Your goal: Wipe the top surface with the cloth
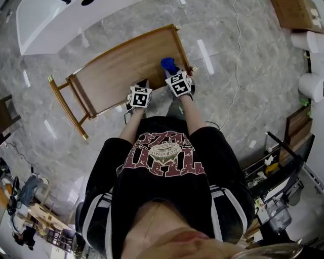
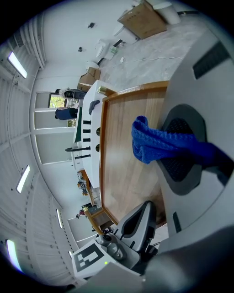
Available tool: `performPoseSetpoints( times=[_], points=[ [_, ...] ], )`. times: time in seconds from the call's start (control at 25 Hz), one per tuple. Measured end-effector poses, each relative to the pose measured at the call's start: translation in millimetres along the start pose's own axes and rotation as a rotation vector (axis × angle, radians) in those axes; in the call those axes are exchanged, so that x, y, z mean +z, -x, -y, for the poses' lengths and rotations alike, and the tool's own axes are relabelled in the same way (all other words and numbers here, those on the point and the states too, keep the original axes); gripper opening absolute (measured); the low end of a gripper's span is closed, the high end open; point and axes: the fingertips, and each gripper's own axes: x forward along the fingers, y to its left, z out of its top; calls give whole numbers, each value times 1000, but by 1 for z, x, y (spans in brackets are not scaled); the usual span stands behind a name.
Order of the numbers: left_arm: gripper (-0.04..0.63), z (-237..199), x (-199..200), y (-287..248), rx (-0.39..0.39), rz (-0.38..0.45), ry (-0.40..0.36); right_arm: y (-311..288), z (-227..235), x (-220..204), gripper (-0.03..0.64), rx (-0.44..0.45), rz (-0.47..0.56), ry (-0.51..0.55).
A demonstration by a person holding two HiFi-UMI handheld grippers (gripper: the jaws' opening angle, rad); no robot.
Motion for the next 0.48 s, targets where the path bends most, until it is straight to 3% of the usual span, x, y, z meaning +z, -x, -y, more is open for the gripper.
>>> performPoseSetpoints(
  times=[0.48],
  points=[
    [46,13,5,-9,-22,-4,-25,16,35,-15,58,-115,-41,-10]
  ],
)
